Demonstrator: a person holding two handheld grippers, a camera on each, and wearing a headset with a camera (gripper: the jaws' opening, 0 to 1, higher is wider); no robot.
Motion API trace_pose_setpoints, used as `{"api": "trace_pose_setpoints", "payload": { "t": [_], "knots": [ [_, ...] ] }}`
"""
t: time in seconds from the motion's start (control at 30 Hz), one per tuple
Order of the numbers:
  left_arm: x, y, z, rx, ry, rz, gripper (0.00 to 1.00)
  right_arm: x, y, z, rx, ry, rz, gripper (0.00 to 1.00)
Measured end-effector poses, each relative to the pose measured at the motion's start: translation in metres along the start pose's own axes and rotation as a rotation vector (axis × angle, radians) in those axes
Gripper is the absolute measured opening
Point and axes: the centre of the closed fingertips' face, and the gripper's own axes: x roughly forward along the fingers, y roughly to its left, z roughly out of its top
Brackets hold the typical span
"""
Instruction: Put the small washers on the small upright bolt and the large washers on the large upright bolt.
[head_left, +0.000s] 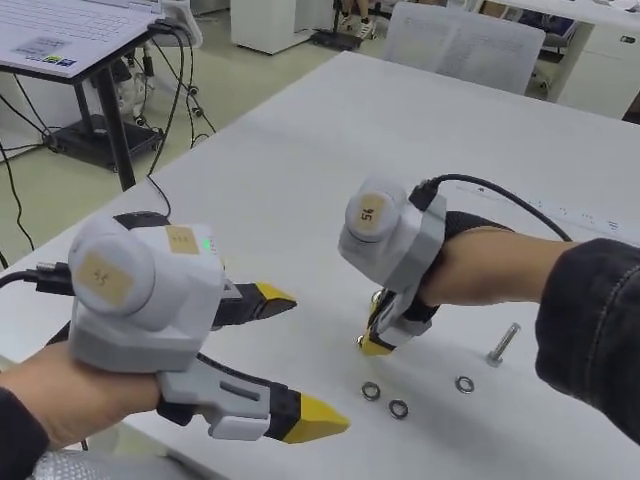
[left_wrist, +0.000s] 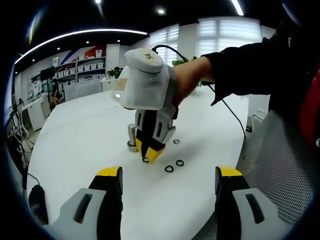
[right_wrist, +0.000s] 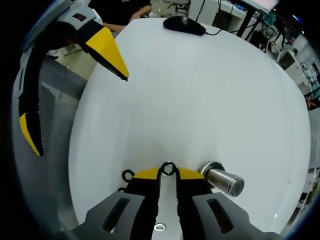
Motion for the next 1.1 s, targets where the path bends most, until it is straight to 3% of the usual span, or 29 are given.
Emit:
{"api": "trace_pose_setpoints", "payload": {
  "t": [0.7, 1.1],
  "knots": [
    [0.006, -0.007, 0.013, 0.046, 0.003, -0.049, 0.75, -0.050, 0.003, -0.019, 0.070, -0.047, -0.046, 0.13],
    [0.016, -0.011, 0.029, 0.091, -0.002, -0.096, 0.75, -0.077, 0.000, -0.038, 0.127, -0.057, -0.082, 0.13]
  ]
}}
